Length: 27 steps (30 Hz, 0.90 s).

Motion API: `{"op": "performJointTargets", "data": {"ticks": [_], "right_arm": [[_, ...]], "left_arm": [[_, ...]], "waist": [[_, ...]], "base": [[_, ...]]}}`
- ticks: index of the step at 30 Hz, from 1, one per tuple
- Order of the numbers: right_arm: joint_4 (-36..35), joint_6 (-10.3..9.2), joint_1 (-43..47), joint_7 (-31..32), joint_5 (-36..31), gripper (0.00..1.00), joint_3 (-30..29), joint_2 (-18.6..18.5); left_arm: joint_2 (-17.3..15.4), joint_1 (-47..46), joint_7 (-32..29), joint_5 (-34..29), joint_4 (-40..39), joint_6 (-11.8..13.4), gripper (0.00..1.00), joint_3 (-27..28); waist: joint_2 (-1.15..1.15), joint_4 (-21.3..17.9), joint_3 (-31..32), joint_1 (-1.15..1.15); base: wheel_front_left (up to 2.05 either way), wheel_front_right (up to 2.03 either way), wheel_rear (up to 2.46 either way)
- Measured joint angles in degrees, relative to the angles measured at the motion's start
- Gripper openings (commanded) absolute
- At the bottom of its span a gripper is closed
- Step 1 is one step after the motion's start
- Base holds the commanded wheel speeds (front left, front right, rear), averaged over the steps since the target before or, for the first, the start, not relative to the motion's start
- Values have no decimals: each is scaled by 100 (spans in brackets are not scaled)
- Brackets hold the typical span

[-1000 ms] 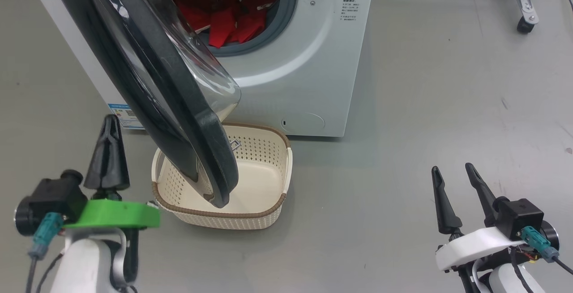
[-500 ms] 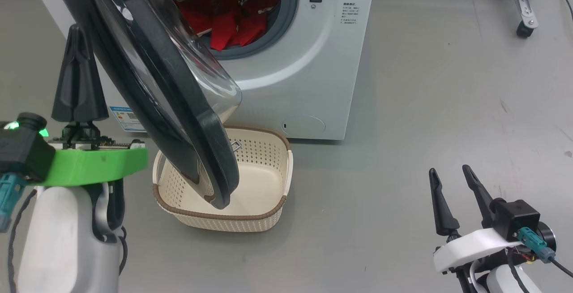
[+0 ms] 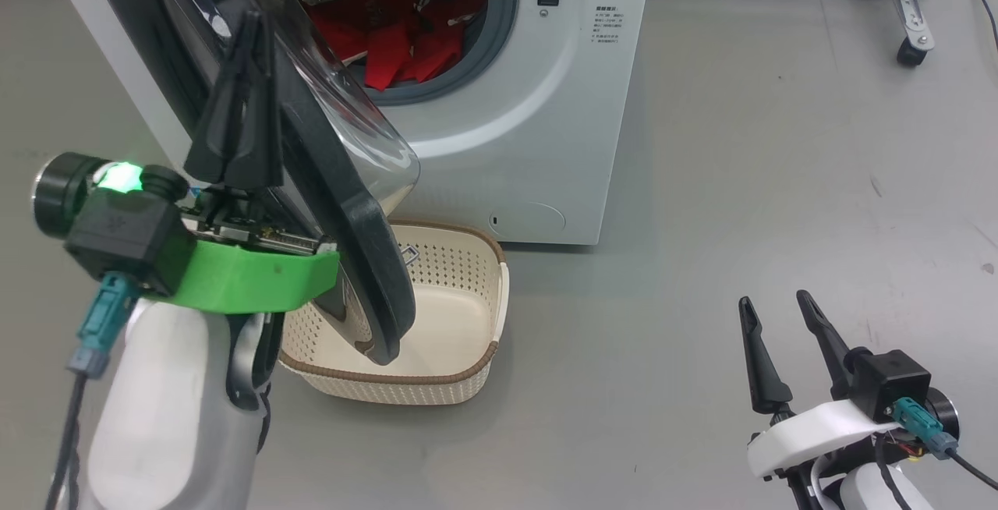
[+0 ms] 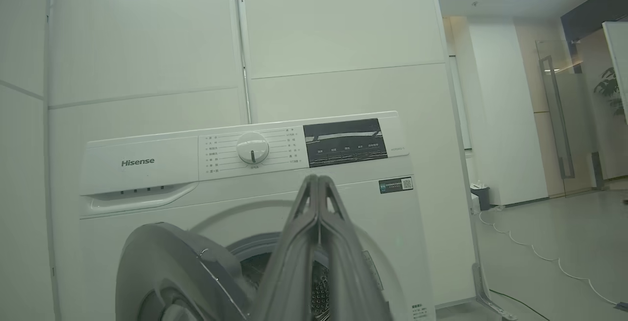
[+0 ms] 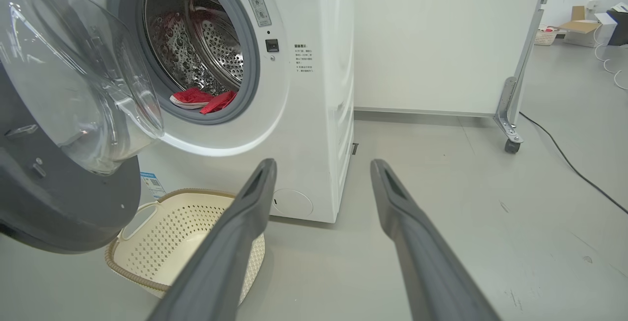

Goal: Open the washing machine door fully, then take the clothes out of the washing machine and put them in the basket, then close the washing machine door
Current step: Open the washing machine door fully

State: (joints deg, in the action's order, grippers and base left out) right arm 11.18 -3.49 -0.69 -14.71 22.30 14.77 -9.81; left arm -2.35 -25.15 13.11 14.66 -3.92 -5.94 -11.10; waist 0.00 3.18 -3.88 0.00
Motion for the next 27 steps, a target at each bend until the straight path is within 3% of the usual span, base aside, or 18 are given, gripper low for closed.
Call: {"op": "performJointTargets", "data": {"ticks": [18, 27], "right_arm": [[46, 92, -2, 0, -79, 100, -53, 102], [83, 142, -5, 0, -130, 100, -63, 126]], "left_arm": [[7, 524, -606, 203, 686, -49, 0, -1161], [4, 672, -733, 247, 1143, -33, 0, -1302]], "waist": [[0, -123, -61, 0], [0, -196, -116, 0]], "base": [[0, 0, 0], [0, 0, 0]]}}
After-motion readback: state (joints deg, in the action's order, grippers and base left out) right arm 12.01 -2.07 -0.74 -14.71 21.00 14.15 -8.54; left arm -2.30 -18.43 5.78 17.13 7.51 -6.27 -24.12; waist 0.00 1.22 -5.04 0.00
